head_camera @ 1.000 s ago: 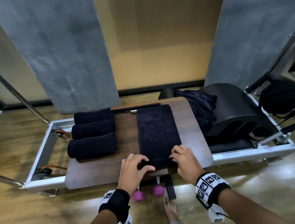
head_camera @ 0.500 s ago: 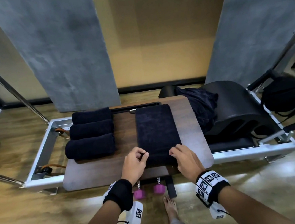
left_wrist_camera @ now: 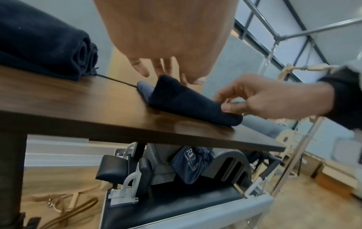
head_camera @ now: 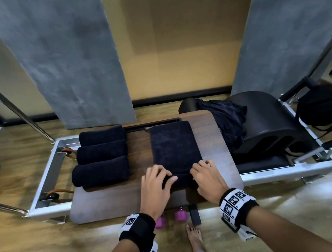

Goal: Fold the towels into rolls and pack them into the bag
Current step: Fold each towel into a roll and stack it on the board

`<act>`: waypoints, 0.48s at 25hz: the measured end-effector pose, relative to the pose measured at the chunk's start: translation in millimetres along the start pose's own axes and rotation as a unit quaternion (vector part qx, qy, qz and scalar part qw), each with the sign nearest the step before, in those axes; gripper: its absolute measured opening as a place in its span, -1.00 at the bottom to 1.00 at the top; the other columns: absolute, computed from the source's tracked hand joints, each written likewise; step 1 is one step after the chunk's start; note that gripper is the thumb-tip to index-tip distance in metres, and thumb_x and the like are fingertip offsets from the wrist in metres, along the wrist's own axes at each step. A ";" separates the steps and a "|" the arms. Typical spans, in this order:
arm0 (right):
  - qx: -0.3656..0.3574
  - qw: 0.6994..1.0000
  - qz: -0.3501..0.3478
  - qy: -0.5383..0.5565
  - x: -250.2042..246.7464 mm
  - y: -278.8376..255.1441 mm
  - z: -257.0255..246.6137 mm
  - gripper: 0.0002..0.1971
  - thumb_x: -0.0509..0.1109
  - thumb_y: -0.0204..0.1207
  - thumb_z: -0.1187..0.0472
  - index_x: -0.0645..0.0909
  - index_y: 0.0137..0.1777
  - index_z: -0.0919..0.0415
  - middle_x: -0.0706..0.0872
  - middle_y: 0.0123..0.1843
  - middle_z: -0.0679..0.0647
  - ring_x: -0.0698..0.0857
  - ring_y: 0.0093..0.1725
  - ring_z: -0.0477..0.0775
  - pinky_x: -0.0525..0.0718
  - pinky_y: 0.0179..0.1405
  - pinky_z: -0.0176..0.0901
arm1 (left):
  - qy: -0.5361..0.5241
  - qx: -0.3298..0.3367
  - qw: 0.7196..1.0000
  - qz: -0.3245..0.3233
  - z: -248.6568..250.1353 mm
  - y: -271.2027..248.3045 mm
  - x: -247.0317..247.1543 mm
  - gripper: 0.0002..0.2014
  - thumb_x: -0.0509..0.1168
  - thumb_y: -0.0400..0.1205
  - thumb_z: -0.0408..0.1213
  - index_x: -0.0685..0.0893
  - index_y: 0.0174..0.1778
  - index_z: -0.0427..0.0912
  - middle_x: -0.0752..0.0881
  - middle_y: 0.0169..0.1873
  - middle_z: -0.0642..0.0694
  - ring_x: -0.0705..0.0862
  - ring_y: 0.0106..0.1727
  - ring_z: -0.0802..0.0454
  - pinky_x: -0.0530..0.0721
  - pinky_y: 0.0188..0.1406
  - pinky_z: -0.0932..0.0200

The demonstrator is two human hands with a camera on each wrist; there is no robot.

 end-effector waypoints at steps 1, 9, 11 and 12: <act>0.006 1.000 -0.026 0.001 0.7 5.3 1.8 -0.70 0.48 0.34 0.35 0.70 0.07 0.10 0.72 0.01 0.03 0.64 0.07 0.15 0.54 0.16 0.03 | 0.024 0.025 0.999 -0.024 1.6 -1.5 4.3 -0.75 0.38 0.72 0.19 0.75 0.15 0.13 0.59 0.19 0.22 0.53 0.29 0.16 0.50 0.16 0.06; 0.022 0.984 -0.011 0.178 -1.6 21.9 22.6 -0.65 0.34 0.65 0.35 0.39 0.33 0.02 0.63 0.13 0.00 0.68 0.14 0.10 0.64 -0.03 -0.04 | 0.044 -0.042 0.993 -0.101 -12.7 20.2 18.3 -0.80 0.26 0.84 -0.04 0.76 0.26 0.11 0.70 0.11 0.25 0.54 0.25 0.15 0.33 0.19 0.04; -0.008 0.987 0.018 0.157 -3.0 19.8 22.9 -0.72 0.31 0.75 -0.10 0.50 0.31 0.02 0.54 0.24 -0.08 0.59 0.21 -0.01 0.61 0.12 -0.12 | 0.070 -0.061 0.989 -0.113 -14.5 30.7 21.1 -0.81 0.18 0.86 -0.11 0.72 0.13 0.12 0.66 0.05 0.20 0.52 0.21 0.10 0.31 0.15 0.02; -0.027 0.990 0.010 0.138 0.8 19.1 21.9 -0.59 0.33 0.69 -0.24 0.54 0.34 0.03 0.52 0.29 -0.09 0.55 0.27 -0.03 0.58 0.23 -0.13 | 0.084 -0.070 0.987 -0.118 -16.2 34.9 21.4 -0.79 0.14 0.87 -0.14 0.68 0.05 0.11 0.62 0.00 0.19 0.52 0.20 0.06 0.31 0.14 0.00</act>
Point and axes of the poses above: each hand's wrist, its own y-axis towards the middle knuckle, its own x-axis out of the palm, z = x × y, the point moved 8 cm from there along y, towards the middle knuckle
